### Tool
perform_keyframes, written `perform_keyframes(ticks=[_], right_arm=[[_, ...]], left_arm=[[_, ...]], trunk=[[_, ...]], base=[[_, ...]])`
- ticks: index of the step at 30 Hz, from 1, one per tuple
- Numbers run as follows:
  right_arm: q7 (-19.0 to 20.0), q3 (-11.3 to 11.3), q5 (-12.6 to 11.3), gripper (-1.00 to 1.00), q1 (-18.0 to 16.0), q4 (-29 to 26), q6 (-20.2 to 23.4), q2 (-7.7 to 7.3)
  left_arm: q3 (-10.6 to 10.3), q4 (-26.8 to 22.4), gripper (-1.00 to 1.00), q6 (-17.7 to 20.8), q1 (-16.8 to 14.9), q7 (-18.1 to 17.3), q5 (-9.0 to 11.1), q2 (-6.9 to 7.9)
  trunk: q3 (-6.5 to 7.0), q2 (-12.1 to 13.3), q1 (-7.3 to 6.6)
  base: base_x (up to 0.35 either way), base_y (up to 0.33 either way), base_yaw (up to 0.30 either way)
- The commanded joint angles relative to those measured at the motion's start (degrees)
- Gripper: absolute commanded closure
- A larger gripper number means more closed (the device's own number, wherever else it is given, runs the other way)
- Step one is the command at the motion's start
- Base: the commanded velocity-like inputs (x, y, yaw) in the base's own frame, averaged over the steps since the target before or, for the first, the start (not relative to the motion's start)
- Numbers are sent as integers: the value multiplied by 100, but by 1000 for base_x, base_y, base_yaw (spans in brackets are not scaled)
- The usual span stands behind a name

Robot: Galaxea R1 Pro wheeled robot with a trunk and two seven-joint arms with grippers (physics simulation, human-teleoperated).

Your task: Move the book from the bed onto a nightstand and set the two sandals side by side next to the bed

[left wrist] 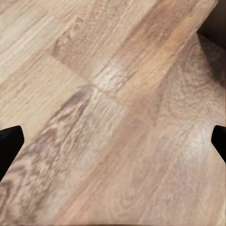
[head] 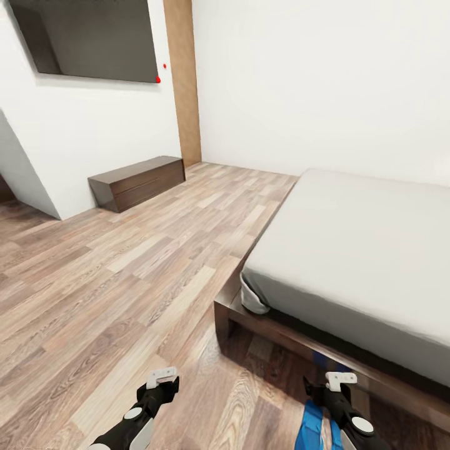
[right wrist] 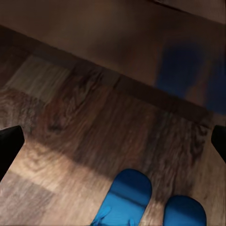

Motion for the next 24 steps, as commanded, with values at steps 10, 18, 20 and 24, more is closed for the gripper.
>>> perform_keyframes(ticks=[10, 18, 20, 24], right_arm=[[-9, 33, -68, -100, -2, 3, -26, -8], [-8, 33, -69, -100, -2, 3, -26, -6], [-9, 33, -69, -100, -2, 3, -26, -7], [-8, 33, -69, -100, -2, 3, -26, -8]], left_arm=[[-48, 8, -100, -23, -5, 27, 47, 1], [-48, 5, -100, -23, -5, 27, 47, 1], [-48, 3, -100, -23, -5, 27, 47, 1], [-48, 1, -100, -23, -5, 27, 47, 1]], trunk=[[-5, -2, -1], [-5, -2, -1], [-5, -2, -1], [-5, -2, -1]], base=[[0, 0, 243], [0, 0, 243], [0, 0, 243], [0, 0, 243]])
